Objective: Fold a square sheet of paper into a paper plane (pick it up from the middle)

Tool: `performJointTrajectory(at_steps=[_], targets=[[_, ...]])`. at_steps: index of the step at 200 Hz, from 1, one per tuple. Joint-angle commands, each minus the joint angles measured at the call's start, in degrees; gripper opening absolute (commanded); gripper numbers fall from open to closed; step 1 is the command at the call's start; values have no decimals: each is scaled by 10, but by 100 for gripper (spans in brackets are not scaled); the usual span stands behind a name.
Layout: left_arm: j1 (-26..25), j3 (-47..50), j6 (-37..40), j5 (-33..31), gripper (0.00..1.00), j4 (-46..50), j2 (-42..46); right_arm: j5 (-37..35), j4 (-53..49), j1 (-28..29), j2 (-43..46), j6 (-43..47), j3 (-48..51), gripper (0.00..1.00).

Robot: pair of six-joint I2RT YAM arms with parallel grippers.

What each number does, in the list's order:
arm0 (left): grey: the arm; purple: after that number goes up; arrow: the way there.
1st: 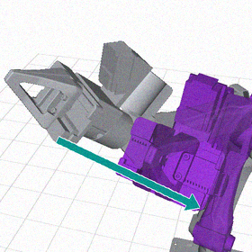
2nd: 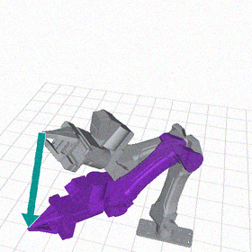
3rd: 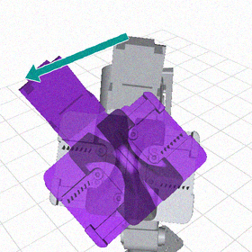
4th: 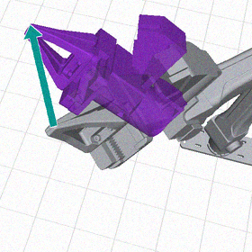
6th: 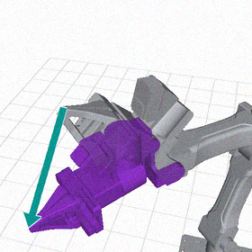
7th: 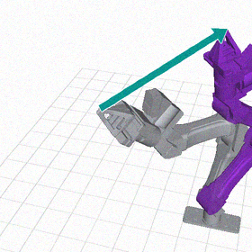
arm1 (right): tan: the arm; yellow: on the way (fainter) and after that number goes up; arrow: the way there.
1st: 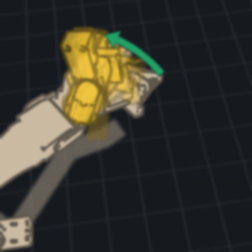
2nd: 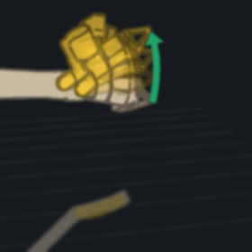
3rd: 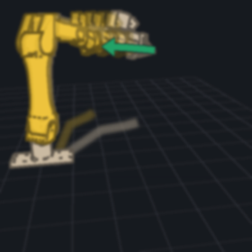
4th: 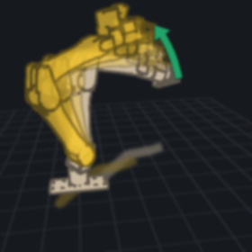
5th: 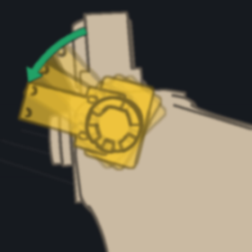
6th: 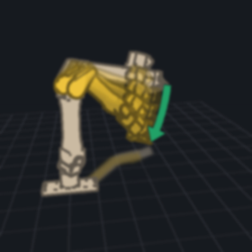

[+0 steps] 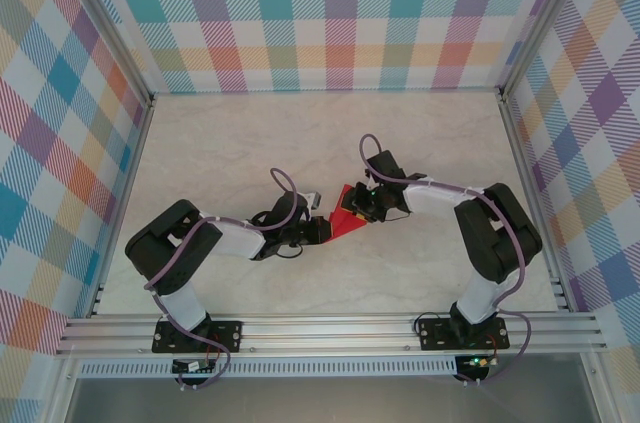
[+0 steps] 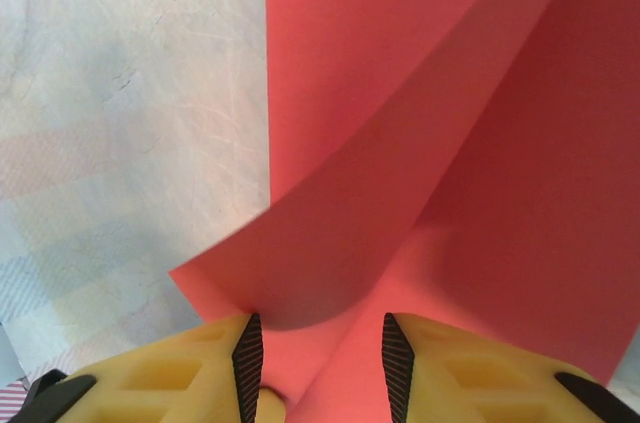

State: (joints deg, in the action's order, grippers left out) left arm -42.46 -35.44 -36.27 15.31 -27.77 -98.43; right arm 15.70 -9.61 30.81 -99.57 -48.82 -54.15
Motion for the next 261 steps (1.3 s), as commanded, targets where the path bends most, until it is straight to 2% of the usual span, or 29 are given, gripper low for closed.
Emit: performJointTrajectory(at_steps=[1, 43, 82, 109, 155, 261], targets=[[8, 5, -35, 26, 8, -37, -8, 7, -16, 3, -18, 6, -17, 40], [13, -1, -41, 40, 11, -45, -17, 1, -12, 3, -20, -1, -8, 39], [21, -17, -45, 39, 30, -45, -23, -7, -9, 3, -25, -4, -2, 40], [26, -30, -42, 38, 34, -45, -34, -10, -5, 3, -27, -7, 2, 39], [31, -50, -33, 41, 34, -47, -60, -11, 0, 2, -26, -11, 9, 39], [32, -86, -35, 95, 17, -40, -103, -1, 18, 2, -15, -14, 15, 39]])
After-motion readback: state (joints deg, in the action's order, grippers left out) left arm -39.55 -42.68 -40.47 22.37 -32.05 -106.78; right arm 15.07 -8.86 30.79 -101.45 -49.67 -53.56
